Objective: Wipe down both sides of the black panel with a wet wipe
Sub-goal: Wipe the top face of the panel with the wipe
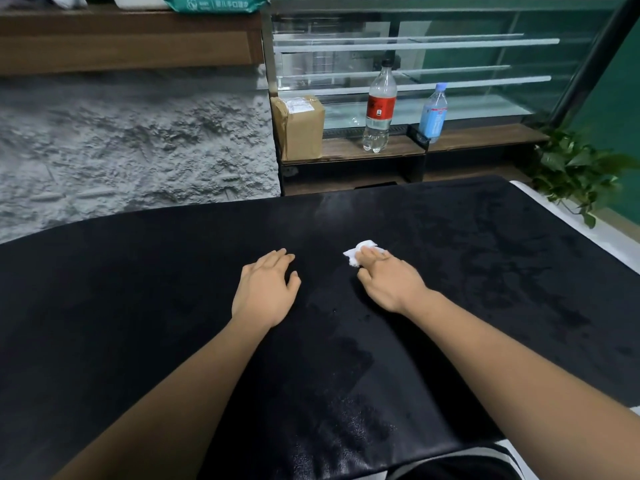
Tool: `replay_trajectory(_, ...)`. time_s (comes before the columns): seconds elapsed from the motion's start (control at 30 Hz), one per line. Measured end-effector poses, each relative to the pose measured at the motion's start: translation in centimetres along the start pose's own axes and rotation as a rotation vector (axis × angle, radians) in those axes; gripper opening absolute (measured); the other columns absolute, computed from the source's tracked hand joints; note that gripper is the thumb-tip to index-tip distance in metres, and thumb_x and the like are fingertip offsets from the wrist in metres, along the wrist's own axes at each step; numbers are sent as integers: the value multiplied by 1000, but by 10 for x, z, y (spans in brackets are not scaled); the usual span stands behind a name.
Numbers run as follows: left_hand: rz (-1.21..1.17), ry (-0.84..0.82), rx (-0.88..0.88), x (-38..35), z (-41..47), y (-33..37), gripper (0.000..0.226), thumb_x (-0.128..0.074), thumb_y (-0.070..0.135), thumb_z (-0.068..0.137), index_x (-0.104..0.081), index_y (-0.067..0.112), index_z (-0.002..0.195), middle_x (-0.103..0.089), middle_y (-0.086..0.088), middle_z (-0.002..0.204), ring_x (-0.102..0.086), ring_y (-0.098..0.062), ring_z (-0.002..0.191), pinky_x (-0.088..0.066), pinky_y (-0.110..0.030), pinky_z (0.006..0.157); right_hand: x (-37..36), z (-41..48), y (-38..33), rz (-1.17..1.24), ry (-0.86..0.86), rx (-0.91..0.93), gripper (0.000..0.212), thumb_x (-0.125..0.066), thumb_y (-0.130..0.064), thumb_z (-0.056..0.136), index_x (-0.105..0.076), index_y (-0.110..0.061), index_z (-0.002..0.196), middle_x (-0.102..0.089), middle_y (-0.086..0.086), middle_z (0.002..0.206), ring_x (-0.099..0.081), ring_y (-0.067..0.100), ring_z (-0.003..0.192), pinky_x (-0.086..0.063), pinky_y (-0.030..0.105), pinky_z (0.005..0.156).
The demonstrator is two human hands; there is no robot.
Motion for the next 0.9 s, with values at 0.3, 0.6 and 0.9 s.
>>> replay_trajectory(0.3, -21, 30, -3, -2, 1, -1, 49, -41, 47, 105, -53, 32, 151, -45, 11, 161, -34, -7, 151, -30, -36, 119, -21, -32, -71, 27, -19, 205, 57, -27, -34, 107, -33, -19, 162, -26, -3, 171, -16, 9, 158, -5, 25, 129)
replay_trajectory(0.6, -61, 38, 2, -2, 1, -2, 47, -43, 43, 105, -53, 32, 150, -44, 11, 162, -31, -5, 152, -28, -34, 120, -28, -59, -109, 6, -23, 367, 55, -28, -34, 106, -38, -19, 158, -32, -3, 168, -20, 10, 157, -10, 30, 130)
replay_trajectory(0.9, -72, 38, -3, 0, -1, -1, 46, -43, 41, 106, -53, 31, 150, -44, 11, 162, -32, -5, 152, -29, -35, 120, -26, -74, -108, 71, -36, 422, 47, -28, -30, 104, -48, -22, 145, -43, -10, 159, -30, 6, 151, -15, 33, 129)
Point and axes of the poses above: each hand's wrist, its own z-axis towards the middle knuckle, its own x-axis out of the back of the hand, y = z × x, the point moved 5 cm from there along z, towards the middle knuckle
